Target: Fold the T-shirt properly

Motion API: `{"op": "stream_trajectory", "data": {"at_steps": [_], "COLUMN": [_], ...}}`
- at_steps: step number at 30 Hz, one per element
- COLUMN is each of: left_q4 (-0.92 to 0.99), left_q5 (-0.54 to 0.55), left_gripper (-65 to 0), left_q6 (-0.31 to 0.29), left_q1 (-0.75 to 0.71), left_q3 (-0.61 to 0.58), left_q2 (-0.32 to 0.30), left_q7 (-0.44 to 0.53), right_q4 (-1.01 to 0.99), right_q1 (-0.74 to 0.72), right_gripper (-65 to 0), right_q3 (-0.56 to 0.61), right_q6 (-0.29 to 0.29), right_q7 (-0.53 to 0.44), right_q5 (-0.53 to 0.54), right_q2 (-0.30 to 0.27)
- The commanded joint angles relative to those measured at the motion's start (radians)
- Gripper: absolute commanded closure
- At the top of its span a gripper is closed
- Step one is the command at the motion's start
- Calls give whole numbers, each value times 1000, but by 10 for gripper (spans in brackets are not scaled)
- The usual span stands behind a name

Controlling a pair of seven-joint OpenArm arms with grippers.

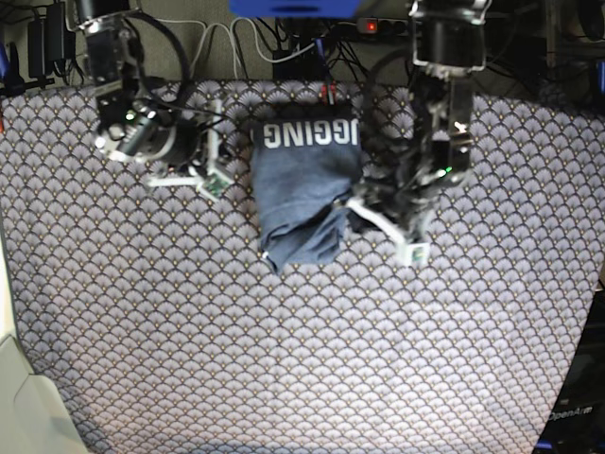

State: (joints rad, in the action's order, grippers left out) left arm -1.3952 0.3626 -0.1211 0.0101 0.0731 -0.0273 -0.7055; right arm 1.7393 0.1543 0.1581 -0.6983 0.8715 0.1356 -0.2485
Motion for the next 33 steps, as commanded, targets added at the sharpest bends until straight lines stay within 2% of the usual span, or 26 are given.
{"op": "stream_trajectory", "data": {"at_steps": [1, 4, 9, 13, 17, 22, 27, 29, 31, 33], "left_q4": [-69, -206, -401, -548, -562, -479, -316, -210, -85, 41], "left_q5": [2, 2, 2, 2, 2, -9, -9, -9, -9, -9], "left_gripper": [-190, -190, -191, -191, -190, -187, -135, -91, 0, -7], "left_q6": [4, 4, -5, -5, -5, -5, -4, -4, -4, -4], "left_q1": [6, -92, -301, -485, -640, -738, -730, -695, -649, -614], "left_q3": [4, 84, 227, 245, 239, 187, 64, 31, 9, -16], "left_q2": [-10, -50, -78, -122, -173, -187, -245, -245, -242, -230], "left_q7": [16, 16, 2, -72, -88, -79, -79, -78, -76, -36], "right_q4": [18, 35, 178, 245, 242, 241, 162, 52, -134, -399], "right_q1": [-8, 18, 149, 275, 399, 537, 658, 650, 609, 523], "right_gripper": [0, 0, 0, 0, 0, 0, 0, 0, 0, 0], "right_q3": [-24, -90, -206, -288, -380, -450, -450, -449, -449, -447], "right_q6": [0, 0, 0, 0, 0, 0, 0, 0, 0, 0], "right_q7": [-15, -7, -11, -13, -15, -53, -191, -240, -305, -406], "right_q5": [11, 11, 11, 11, 11, 11, 11, 11, 11, 9], "right_q2": [-8, -19, -22, -18, 8, 51, 62, 73, 71, 68]}}
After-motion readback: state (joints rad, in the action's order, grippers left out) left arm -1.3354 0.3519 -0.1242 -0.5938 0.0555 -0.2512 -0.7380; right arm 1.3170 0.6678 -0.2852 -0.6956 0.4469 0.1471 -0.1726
